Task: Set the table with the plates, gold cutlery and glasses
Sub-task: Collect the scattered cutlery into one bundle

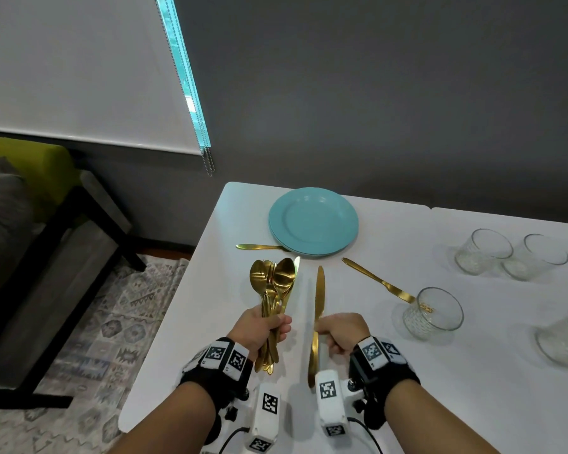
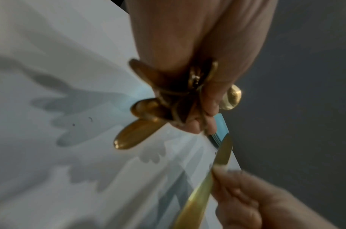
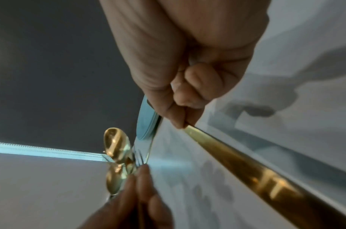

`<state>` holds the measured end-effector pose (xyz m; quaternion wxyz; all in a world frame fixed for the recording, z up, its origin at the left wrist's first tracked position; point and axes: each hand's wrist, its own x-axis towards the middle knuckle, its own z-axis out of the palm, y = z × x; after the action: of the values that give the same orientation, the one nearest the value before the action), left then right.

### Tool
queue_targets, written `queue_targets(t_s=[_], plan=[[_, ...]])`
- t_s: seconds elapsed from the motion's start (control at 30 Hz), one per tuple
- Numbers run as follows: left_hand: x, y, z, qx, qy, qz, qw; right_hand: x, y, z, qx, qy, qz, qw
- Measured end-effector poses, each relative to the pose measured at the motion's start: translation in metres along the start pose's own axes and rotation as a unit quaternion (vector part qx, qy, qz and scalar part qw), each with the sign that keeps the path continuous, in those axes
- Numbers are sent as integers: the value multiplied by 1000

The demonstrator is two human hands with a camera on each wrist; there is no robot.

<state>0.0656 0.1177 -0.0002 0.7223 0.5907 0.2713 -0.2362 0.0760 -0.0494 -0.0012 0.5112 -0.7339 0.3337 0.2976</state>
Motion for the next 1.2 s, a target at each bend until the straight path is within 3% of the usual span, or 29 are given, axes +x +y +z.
queue_targets(t_s=[0.13, 0.27, 0.53, 0.63, 0.7, 0.77, 0.97, 1.2], plan=[[1, 4, 13, 24, -9, 4, 1000, 1, -16, 4, 27, -30, -10, 999], [-3, 8, 23, 116, -30, 17, 993, 7, -23, 9, 47, -49, -8, 998], [-4, 17, 27, 118, -45, 18, 992, 16, -31, 4, 72, -75, -52, 993], [-2, 20, 24, 93, -26, 7, 995, 35, -43, -18, -55, 23, -108, 992], [-2, 22, 20, 89, -14, 0, 996, 49, -50, -39, -225, 117, -134, 958], [-1, 23, 14, 98, -3, -6, 995, 61, -53, -57, -307, 172, -136, 926], [0, 20, 4, 168, 17, -10, 986, 81, -44, -65, -395, 178, -142, 890], [7, 19, 7, 143, 39, -12, 989, 58, -20, -32, -454, 131, -168, 865]])
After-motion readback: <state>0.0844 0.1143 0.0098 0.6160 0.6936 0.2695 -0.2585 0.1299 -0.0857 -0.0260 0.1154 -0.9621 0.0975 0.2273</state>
